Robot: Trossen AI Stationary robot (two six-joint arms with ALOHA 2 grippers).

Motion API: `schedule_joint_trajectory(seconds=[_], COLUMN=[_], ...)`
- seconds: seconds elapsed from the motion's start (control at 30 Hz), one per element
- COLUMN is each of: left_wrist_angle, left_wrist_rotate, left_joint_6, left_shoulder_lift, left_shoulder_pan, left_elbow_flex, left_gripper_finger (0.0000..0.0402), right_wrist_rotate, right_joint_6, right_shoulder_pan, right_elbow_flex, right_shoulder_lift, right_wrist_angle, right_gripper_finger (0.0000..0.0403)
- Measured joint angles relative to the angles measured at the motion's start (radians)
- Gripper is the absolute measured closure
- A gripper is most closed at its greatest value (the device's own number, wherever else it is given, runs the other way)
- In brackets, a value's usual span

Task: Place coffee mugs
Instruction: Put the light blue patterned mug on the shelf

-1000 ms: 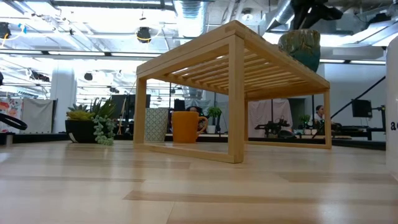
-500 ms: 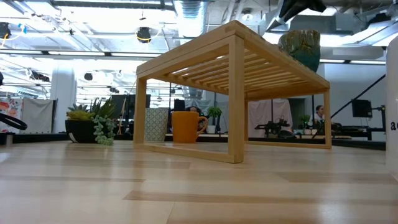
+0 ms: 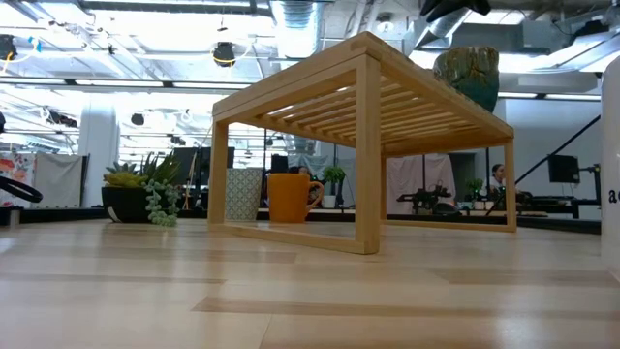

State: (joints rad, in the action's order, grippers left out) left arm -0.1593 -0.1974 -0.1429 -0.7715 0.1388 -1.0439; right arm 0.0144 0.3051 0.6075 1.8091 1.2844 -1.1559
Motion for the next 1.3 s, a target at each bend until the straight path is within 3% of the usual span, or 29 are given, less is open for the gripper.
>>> schedule_joint_trajectory(seconds=[0.8, 0.93, 1.07, 1.17, 1.3], left_wrist_angle=[0.000, -0.040, -0.204, -0.428, -0.704], left_wrist_rotate=[-0.001, -0.034, -0.058, -0.046, 0.110], left_joint_6=[-0.051, -0.107, -0.104, -0.068, 0.028], left_shoulder_lift=[0.000, -0.033, -0.132, -0.254, -0.432], left_shoulder_pan=[0.000, 0.017, 0.099, 0.215, 0.379], left_elbow_flex=[0.000, -0.051, -0.200, -0.345, -0.457], left_gripper_finger=[0.0244, 0.0244, 0.0244, 0.0244, 0.0244], right_wrist_rotate=[-0.022, -0.020, -0.019, -0.018, -0.016], right_joint_6=[-0.067, -0.071, -0.071, -0.070, -0.070], right_shoulder_pan=[0.000, 0.003, 0.003, 0.003, 0.003], right_elbow_flex=[0.000, 0.000, 0.000, 0.000, 0.000], right_shoulder_lift=[-0.015, -0.035, -0.052, -0.065, -0.070], right_wrist_angle=[0.041, 0.037, 0.037, 0.037, 0.036], right_gripper_finger=[0.0283, 0.0283, 0.0283, 0.0283, 0.0283])
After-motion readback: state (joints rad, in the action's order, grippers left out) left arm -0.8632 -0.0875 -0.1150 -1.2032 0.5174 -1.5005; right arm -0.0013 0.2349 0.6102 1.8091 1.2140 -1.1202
